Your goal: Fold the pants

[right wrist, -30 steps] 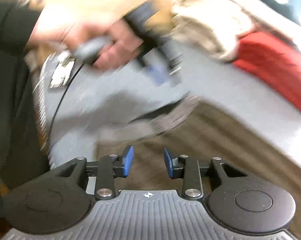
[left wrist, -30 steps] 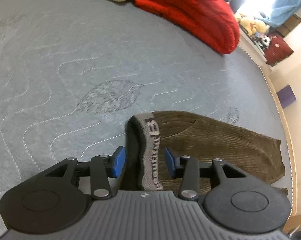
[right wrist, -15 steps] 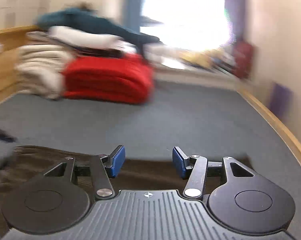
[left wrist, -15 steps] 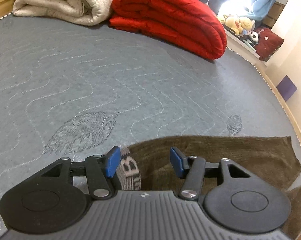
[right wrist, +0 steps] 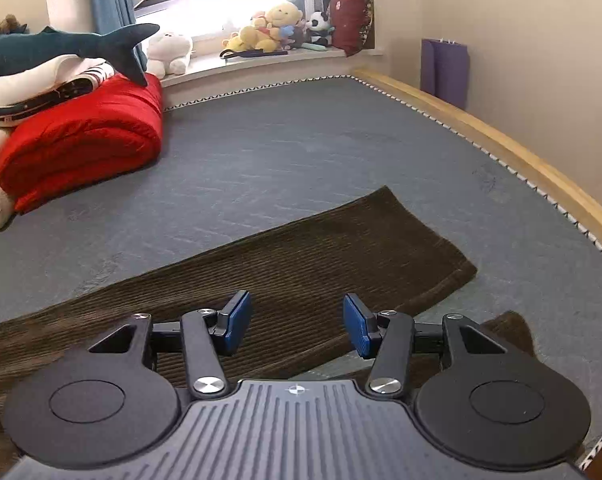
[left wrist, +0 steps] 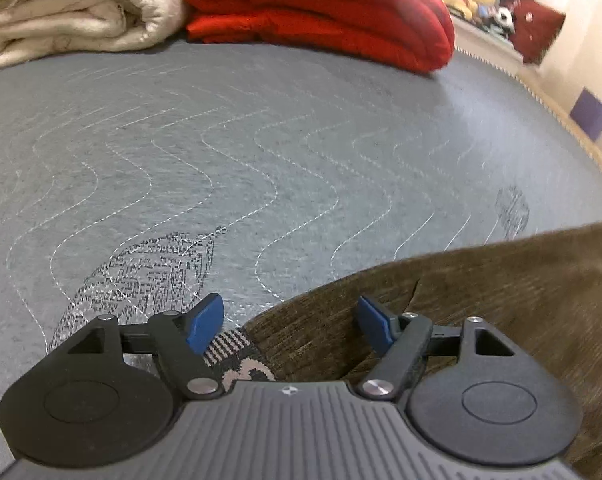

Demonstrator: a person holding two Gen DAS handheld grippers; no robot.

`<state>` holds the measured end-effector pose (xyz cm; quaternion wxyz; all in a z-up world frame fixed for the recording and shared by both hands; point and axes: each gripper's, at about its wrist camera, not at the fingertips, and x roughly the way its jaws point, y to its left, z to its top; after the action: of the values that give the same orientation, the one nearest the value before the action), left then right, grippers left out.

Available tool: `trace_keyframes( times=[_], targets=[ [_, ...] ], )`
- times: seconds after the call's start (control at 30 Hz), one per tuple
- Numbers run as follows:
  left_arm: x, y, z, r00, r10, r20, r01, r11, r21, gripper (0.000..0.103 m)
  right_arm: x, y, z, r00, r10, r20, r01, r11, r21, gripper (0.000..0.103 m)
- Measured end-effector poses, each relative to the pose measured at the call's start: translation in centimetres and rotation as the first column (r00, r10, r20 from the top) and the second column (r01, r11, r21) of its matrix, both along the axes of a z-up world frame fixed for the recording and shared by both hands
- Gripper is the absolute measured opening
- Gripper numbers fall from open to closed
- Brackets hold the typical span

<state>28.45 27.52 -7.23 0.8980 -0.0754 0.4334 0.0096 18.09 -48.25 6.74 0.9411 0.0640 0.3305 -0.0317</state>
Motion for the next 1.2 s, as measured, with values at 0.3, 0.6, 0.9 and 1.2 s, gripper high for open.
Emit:
trace_keyframes(
  times=[0.3, 0.6, 0.9, 1.2],
  targets=[
    [0.1, -1.8, -0.6, 0.994, -0.110, -0.016, 0.111, 0.984, 0.137, 0.054, -0.7, -0.1, 0.3, 1.000, -0.006, 0.017, 0.007, 0.999, -0.048, 0.053],
    [-1.5, -3.8, 2.5, 0.980, -0.197, 0.012, 0.192, 0.966, 0.173, 0.009, -0.9, 0.4, 0.4, 1.000, -0.014, 0.007, 0.015, 0.998, -0.061, 0.053],
    [-10.5, -6.6, 10.1, 0.939, -0.335, 0.071, 0.315, 0.926, 0.207, 0.005, -1.6, -0.1, 0.8, 0.998, -0.065, 0.020, 0.064, 0.997, 0.046, 0.053],
    [-26.9, -12.8, 9.3, 0.848, -0.526, -0.064, 0.521, 0.805, 0.282, 0.000, -1.9, -1.5, 0.2, 0.997, -0.077, 0.009, 0.074, 0.978, 0.193, 0.053]
  ],
)
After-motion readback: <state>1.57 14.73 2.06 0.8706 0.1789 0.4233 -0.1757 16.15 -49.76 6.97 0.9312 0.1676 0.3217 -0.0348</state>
